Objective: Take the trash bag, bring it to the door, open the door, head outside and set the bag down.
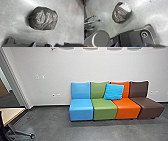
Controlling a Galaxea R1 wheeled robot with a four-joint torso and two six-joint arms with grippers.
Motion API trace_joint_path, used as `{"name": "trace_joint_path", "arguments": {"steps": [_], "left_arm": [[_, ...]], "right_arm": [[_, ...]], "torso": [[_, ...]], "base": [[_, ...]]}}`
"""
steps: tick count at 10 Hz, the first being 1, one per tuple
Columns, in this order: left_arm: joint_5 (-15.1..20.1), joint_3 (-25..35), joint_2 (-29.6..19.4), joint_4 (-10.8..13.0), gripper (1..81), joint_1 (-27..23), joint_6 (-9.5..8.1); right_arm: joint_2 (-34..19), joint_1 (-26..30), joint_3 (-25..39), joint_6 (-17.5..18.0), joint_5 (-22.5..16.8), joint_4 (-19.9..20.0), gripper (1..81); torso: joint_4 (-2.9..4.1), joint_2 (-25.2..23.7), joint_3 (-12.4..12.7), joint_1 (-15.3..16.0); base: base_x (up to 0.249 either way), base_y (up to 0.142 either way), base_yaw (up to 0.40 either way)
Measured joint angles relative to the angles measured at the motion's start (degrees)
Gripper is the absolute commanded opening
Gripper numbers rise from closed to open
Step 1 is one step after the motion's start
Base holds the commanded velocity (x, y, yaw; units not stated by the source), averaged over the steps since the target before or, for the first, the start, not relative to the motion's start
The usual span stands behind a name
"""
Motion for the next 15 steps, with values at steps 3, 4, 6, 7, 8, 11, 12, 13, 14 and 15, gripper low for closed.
{"name": "trace_joint_path", "arguments": {"steps": [3, 4, 6, 7, 8, 11, 12, 13, 14, 15], "left_arm": [[-0.01, -2.15, 0.51, -1.29, 81.1, 0.01, 0.00], [0.00, -2.10, 0.99, -2.01, 81.1, 0.01, 0.00], [0.02, -2.07, 1.45, -2.26, 81.1, -0.05, 0.00], [0.07, -2.07, 1.43, -2.67, 81.1, -0.18, 0.00], [0.05, -2.12, 1.43, -2.80, 81.1, -0.38, 0.00], [-0.06, -2.12, 1.95, -3.02, 81.1, -1.10, 0.00], [-0.04, -2.12, 2.23, -3.02, 81.1, -1.10, 0.00], [-0.06, -2.12, 2.26, -3.05, 81.1, -1.12, 0.00], [-0.09, -2.12, 2.26, -3.08, 81.1, -1.32, -0.02], [-0.11, -2.12, 2.36, -3.22, 81.1, -1.84, -0.11]], "right_arm": [[-0.02, -0.20, 0.07, 0.00, -0.05, 0.00, 81.1], [-0.09, -0.30, 0.16, 0.02, -0.13, 0.00, 81.1], [-0.11, -0.33, 0.21, 0.00, -0.20, 0.00, 81.1], [-0.11, -0.33, 0.33, 0.00, -0.22, -0.01, 81.1], [-0.15, -0.33, 0.57, 0.00, -0.13, -0.01, 81.1], [-0.59, -0.24, 0.99, 0.00, -0.11, 0.00, 81.1], [-0.94, -0.24, 1.04, 0.00, -0.09, 0.00, 81.1], [-1.10, -0.11, 1.05, 0.00, -0.09, 0.00, 81.1], [-1.07, 0.18, 1.16, 0.00, 0.04, 0.00, 81.1], [-1.07, 0.38, 1.21, 0.00, 0.15, 0.00, 81.1]], "torso": [[0.00, -6.58, 0.00, 4.09], [0.00, -8.72, 0.00, 5.42], [0.00, -12.85, -0.02, 8.00], [0.00, -14.62, -0.41, 9.03], [0.00, -16.11, -1.46, 9.95], [0.00, -22.16, -7.21, 13.77], [0.00, -24.28, -9.22, 15.10], [0.00, -26.42, -11.25, 16.46], [0.00, -28.56, -13.26, 17.79], [0.00, -30.66, -15.28, 19.13]], "base": [[0.000, 0.000, 0.000], [0.000, 0.000, 0.000], [0.000, 0.000, 0.000], [0.000, 0.000, 0.000], [0.000, 0.000, 0.000], [0.000, 0.000, 0.000], [0.000, 0.000, 0.000], [0.000, 0.000, 0.000], [0.000, 0.000, 0.000], [0.000, 0.000, 0.000]]}}
